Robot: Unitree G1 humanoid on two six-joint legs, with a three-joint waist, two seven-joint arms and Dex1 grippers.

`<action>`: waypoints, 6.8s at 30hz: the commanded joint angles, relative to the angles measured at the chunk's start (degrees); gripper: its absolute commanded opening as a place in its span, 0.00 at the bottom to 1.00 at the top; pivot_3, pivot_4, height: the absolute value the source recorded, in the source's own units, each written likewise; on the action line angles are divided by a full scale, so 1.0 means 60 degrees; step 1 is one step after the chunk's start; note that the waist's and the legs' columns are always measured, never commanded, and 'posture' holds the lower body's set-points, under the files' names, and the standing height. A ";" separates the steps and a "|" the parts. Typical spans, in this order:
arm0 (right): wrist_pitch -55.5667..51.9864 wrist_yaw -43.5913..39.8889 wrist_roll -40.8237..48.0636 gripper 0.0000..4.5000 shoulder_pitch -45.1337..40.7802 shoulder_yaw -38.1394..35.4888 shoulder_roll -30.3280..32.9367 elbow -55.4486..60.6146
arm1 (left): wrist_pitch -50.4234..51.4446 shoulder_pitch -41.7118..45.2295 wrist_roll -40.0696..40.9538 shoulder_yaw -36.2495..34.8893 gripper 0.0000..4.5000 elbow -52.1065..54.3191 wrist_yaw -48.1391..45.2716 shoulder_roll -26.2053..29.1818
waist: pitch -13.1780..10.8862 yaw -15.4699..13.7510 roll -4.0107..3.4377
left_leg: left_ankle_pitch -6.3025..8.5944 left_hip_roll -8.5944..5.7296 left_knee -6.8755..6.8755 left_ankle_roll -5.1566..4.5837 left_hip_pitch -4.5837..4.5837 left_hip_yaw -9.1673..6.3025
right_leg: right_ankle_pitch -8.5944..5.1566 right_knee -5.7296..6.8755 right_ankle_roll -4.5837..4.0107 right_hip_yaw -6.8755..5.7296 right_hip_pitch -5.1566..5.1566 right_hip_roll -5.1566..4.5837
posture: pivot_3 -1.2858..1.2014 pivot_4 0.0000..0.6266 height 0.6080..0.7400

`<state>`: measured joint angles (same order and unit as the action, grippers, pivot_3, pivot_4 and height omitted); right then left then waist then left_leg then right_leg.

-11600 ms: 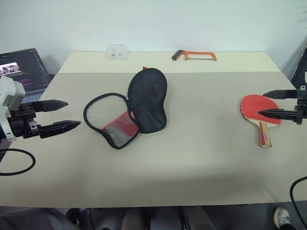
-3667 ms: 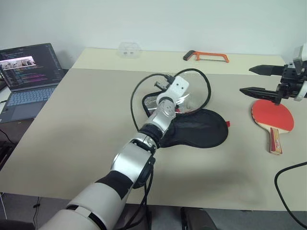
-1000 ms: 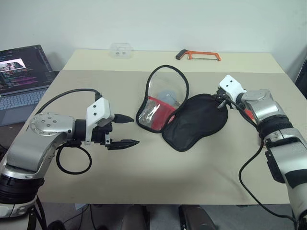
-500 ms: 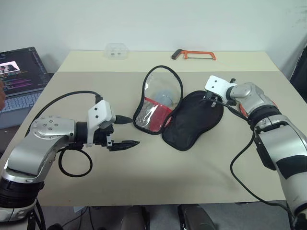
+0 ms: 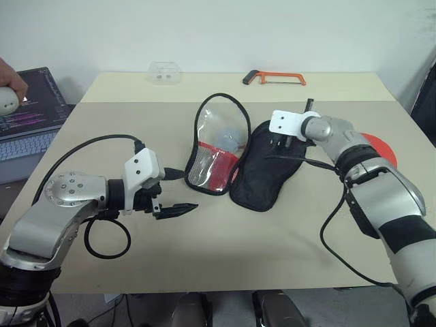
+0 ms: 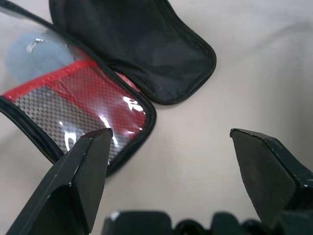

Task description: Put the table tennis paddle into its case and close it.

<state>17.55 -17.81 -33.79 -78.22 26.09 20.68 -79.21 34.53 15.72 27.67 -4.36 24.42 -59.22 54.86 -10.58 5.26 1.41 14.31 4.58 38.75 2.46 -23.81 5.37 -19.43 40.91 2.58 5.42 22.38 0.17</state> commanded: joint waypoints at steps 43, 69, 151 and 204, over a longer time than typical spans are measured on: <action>-0.3828 -0.5029 0.4984 0.99 0.0537 -0.4316 0.1763 0.6173 | -0.4519 0.4358 -0.1730 0.3548 0.94 -0.4634 -0.4568 -0.2319 | -0.0005 -0.0082 -0.0009 | 0.0000 -0.0003 0.0002 -0.0001 -0.0005 0.0019 | -0.0001 0.0000 -0.0001 -0.0006 -0.0001 0.0001 | 0.52 0.24 1.00; -0.6610 -0.4227 0.5481 0.99 0.2322 -0.4387 0.2492 1.0223 | -1.1178 0.6783 -0.6015 0.5679 0.94 -1.1598 -0.3614 -0.5582 | 0.0013 -0.0237 -0.0039 | 0.0006 -0.0038 0.0019 -0.0068 0.0013 0.0028 | 0.0012 0.0010 0.0020 0.0008 -0.0025 -0.0016 | 0.52 0.24 1.00; -0.9793 -0.3574 0.6161 1.00 0.2550 -0.5426 0.3304 0.9796 | -0.3770 0.6984 -0.6346 0.4173 0.99 -0.7431 0.0081 -0.7103 | 0.0007 -0.0569 -0.0035 | -0.0021 -0.0141 -0.0005 -0.0048 -0.0031 -0.0022 | 0.0012 -0.0019 0.0034 -0.0007 -0.0002 -0.0066 | 0.52 0.24 1.00; -1.4556 0.1163 0.7087 0.24 0.7412 -0.8018 0.2169 1.2245 | -0.1325 0.3747 -0.1655 0.0717 1.00 -0.3745 0.0164 -0.2498 | 0.0031 -0.0313 0.0012 | -0.0006 -0.0148 0.0002 -0.0071 -0.0015 -0.0051 | 0.0010 -0.0012 0.0044 0.0000 -0.0026 -0.0058 | 0.52 0.24 1.00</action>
<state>-71.13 -12.21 9.37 -32.81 -21.31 33.60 -7.70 27.86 36.71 17.60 0.64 1.35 -58.18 39.15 -10.39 3.38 1.48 14.27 3.70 38.76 2.04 -23.90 5.07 -19.37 40.84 2.84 5.43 22.23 -0.17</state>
